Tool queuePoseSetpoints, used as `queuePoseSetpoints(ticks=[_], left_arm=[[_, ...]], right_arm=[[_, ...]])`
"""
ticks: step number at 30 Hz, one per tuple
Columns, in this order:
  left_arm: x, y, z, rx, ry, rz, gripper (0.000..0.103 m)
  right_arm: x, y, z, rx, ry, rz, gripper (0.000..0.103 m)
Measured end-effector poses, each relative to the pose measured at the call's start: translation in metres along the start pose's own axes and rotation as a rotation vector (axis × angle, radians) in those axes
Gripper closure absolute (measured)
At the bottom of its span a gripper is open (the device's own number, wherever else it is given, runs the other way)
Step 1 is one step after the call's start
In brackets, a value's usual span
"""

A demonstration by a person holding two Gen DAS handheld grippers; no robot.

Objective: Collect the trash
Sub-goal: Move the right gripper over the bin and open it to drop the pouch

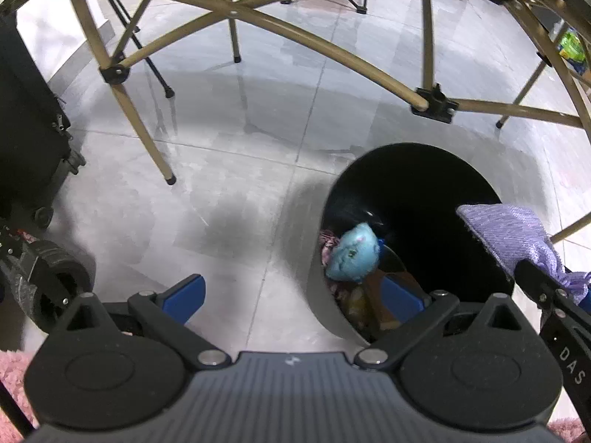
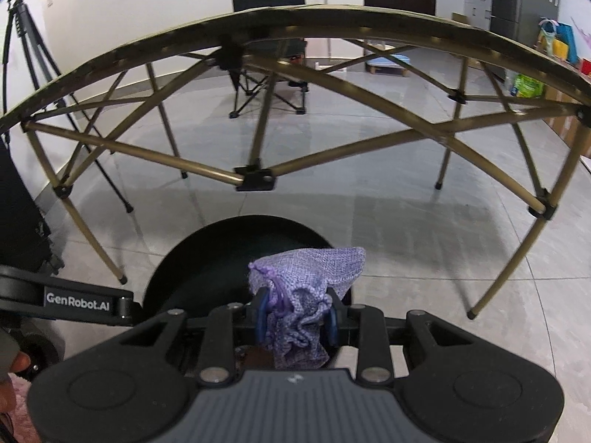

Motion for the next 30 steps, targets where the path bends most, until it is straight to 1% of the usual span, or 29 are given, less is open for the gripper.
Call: queuePoseSetpoints(ticks=[9,17,25,30], left_arm=[[-0.032,0.0,0.002,0.017,-0.029,0.042,0.0],[-0.055,0.006,-0.001,0.01,-0.043,0.075,0.0],[-0.068,0.011,-0.006,-0.003,-0.046,0.098,0.0],[-0.071,0.011,-0.007,-0.008,-0.048,0.099,0.0]], right_arm=[[-0.032,0.013,0.002,-0.022,-0.018,0.034,0.074],[-0.051,0.028,-0.002,-0.067,-0.003,0.051,0.073],[-0.064,0.045,-0.016,-0.149,0.011,0.046,0.073],[-0.064,0.055,-0.026,-0.194,0.021,0.034,0.073]])
Point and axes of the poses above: each gripper's, at about its wrist camera, not at the fingertips, and y roughly the way its jaws point, x to its right, z to its top, the point moved 8 cm from there along y, roughly the way its jaws point, and after that the axes turned 13 degrees about x, right-handed, at the moved point
